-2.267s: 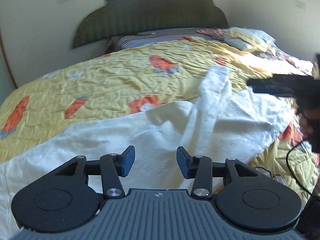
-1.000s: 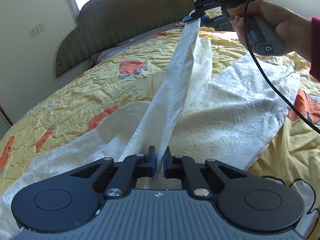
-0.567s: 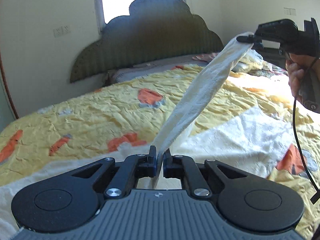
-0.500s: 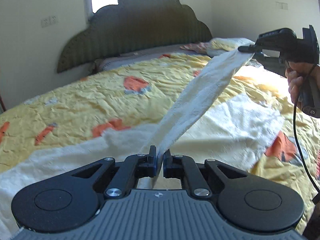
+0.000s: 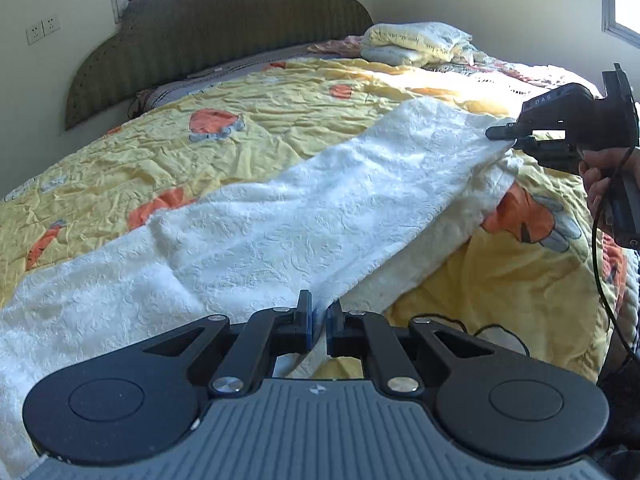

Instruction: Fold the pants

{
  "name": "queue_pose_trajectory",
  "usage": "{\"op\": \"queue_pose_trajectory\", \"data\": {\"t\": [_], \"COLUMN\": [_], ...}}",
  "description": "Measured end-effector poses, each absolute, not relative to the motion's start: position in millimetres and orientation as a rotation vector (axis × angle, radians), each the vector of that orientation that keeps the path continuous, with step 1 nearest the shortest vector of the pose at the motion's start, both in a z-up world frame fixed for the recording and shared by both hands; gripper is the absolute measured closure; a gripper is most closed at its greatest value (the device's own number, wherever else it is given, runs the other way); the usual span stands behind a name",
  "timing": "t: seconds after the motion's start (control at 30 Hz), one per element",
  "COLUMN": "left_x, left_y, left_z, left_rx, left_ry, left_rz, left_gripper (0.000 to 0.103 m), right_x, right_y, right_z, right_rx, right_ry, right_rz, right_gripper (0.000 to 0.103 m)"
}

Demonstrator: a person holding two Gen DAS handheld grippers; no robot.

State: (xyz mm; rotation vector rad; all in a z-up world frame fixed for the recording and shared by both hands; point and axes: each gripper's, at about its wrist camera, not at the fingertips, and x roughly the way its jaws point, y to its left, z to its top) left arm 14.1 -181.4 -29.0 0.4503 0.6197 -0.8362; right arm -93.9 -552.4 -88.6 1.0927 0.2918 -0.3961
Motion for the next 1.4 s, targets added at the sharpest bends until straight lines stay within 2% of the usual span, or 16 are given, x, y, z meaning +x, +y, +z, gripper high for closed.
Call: {"op": "queue_pose_trajectory", "data": {"t": [0.47, 0.57, 0.6, 0.67, 0.73, 0.8, 0.93, 1.07, 1.13, 1.27, 1.37, 1.4], "left_x": [15, 17, 17, 17, 17, 18, 26, 50, 62, 69, 69, 70], "left_y": [-182, -180, -178, -175, -172, -167, -161, -158, -160, -152, -151, -153], "left_z": [-42, -42, -40, -37, -32, -23, -3, 3, -4, -14, -19, -21], "left_rx": [0.494, 0.490, 0.485, 0.478, 0.464, 0.421, 0.326, 0.236, 0.245, 0.224, 0.221, 0.227], "left_ry": [0.621, 0.623, 0.629, 0.636, 0.657, 0.678, 0.672, 0.683, 0.727, 0.772, 0.768, 0.774], "left_rz": [-0.845, -0.850, -0.863, -0.874, -0.902, -0.945, -0.938, -0.815, -0.750, -0.722, -0.707, -0.711], "left_gripper": [0.093, 0.079, 0.079, 0.068, 0.068, 0.065, 0.060, 0.052, 0.053, 0.053, 0.052, 0.052], "right_x": [-98, -96, -97, -103, -102, -87, -25, 48, 70, 56, 25, 18], "right_y": [-542, -544, -544, -542, -535, -522, -504, -506, -520, -544, -522, -511], "right_z": [-84, -87, -85, -72, -51, -28, -7, -33, -49, -47, -31, -29], "right_rx": [0.978, 0.986, 0.980, 0.910, 0.729, 0.501, 0.316, 0.257, 0.265, 0.396, 0.341, 0.331], "right_ry": [0.345, 0.379, 0.380, 0.368, 0.370, 0.368, 0.459, 0.635, 0.697, 0.637, 0.582, 0.590], "right_rz": [-0.437, -0.442, -0.444, -0.502, -0.645, -0.682, -0.414, -0.286, -0.328, -0.443, -0.392, -0.342], "right_gripper": [0.096, 0.094, 0.094, 0.089, 0.074, 0.073, 0.071, 0.071, 0.071, 0.071, 0.065, 0.056]}}
